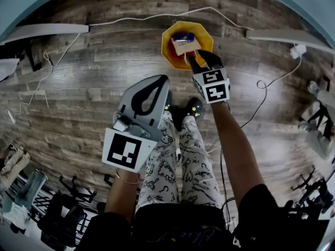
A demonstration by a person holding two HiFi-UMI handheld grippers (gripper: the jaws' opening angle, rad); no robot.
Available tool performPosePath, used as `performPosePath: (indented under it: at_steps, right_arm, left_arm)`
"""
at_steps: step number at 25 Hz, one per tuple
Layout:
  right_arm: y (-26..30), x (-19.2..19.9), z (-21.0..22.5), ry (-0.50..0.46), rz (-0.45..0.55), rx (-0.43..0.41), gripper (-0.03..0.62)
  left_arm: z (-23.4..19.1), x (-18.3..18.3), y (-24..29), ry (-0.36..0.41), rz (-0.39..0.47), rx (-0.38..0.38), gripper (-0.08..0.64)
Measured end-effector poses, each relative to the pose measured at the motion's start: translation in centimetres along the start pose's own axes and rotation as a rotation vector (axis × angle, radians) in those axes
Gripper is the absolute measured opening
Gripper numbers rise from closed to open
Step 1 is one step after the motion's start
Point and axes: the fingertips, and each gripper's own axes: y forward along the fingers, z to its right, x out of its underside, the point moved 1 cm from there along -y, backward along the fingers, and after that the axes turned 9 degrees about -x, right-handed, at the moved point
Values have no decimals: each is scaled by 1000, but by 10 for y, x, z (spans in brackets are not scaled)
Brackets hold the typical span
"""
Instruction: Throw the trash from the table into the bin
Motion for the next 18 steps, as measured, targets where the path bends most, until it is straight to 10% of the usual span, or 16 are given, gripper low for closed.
performPosePath:
  at_steps: [4, 18]
  right_arm:
    - [-6, -2, 1, 19, 25, 11, 16]
    - [-44, -25, -12, 32, 113, -8, 8]
  left_arm:
    - [-3, -3, -1, 6, 8, -9, 8]
    - [7, -23, -16, 25, 29, -3, 8]
